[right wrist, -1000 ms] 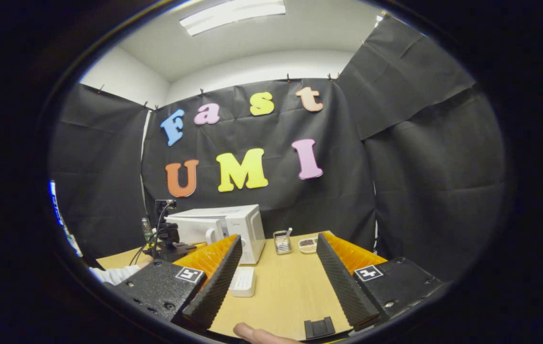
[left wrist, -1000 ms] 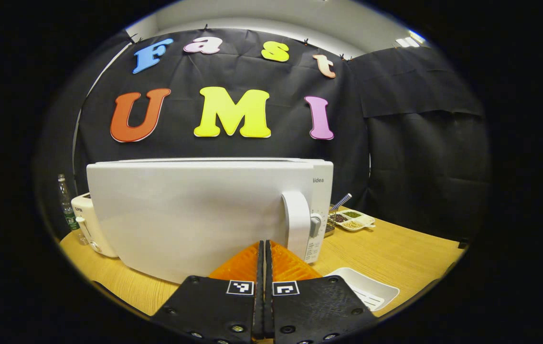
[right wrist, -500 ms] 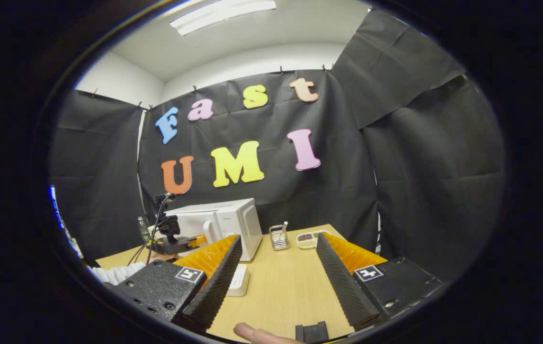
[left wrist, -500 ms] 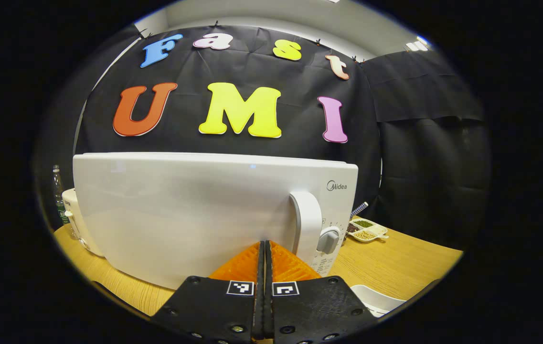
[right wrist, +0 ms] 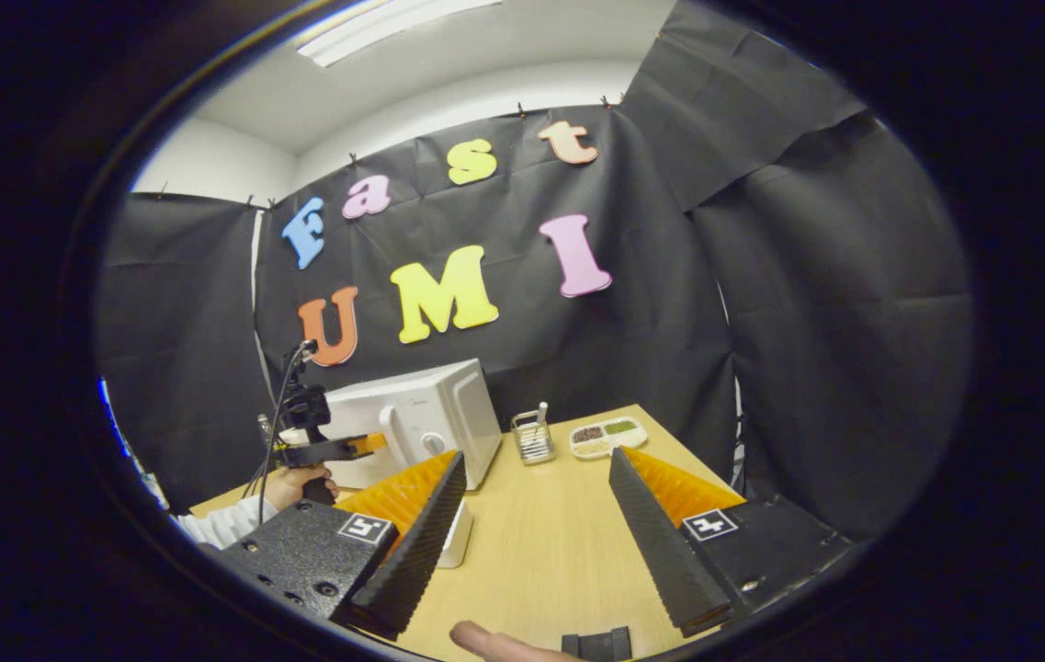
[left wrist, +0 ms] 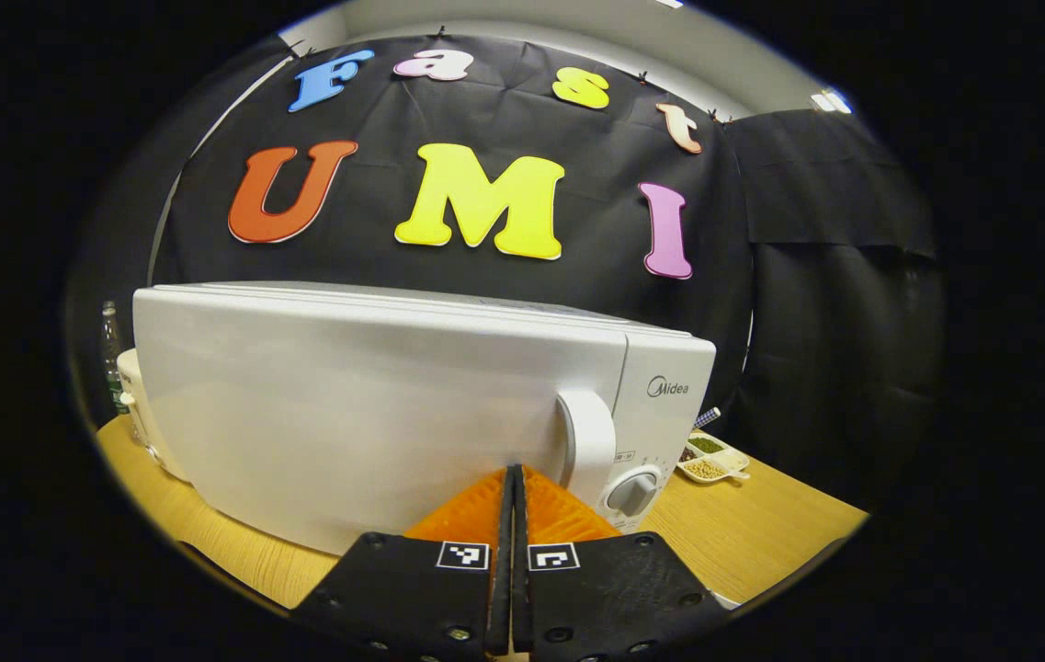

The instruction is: Open the microwave oven with the left hand, put the food in, and close the microwave oven.

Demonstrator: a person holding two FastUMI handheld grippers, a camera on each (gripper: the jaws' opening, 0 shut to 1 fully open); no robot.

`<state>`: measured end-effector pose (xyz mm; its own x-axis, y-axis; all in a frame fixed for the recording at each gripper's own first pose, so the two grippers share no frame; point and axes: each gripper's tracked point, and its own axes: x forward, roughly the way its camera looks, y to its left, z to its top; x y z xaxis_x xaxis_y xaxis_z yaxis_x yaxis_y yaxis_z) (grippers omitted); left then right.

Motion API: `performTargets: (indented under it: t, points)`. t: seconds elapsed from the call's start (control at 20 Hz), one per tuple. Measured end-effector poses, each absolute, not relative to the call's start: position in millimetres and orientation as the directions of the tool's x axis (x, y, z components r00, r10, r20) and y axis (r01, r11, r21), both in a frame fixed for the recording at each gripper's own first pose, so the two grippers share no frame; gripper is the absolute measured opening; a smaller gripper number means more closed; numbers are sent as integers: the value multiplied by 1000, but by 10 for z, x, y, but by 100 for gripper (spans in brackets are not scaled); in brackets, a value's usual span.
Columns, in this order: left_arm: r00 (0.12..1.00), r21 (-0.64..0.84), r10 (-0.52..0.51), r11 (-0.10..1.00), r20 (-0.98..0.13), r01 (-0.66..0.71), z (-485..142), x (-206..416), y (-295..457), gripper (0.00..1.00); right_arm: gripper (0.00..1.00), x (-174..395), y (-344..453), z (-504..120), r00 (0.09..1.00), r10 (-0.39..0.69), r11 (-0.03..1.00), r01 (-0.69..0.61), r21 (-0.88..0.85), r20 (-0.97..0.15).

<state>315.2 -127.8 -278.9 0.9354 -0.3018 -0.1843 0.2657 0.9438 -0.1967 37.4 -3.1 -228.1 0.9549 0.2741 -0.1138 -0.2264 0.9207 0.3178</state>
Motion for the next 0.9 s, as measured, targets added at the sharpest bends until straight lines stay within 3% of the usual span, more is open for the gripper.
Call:
performTargets:
  t: [0.3,0.55,0.75,0.9]
  points:
    - [941,-202,-259,955,-217,216,-2788,3161,-1265,1,100,212,24,-2149,959,257,931,-214,296,-115]
    - [914,-254,-236,955,-330,155,-2929,2959,-1218,1,99,44,-9,-1971,971,212,954,-181,240,-109]
    - [926,-235,-224,960,-304,155,-2684,2591,-1104,1,100,-80,44,-1879,972,200,962,-171,215,-122]
    - [945,-162,-168,979,-279,127,-2419,2176,-845,96,100,-119,90,-1821,973,190,969,-164,186,-130]
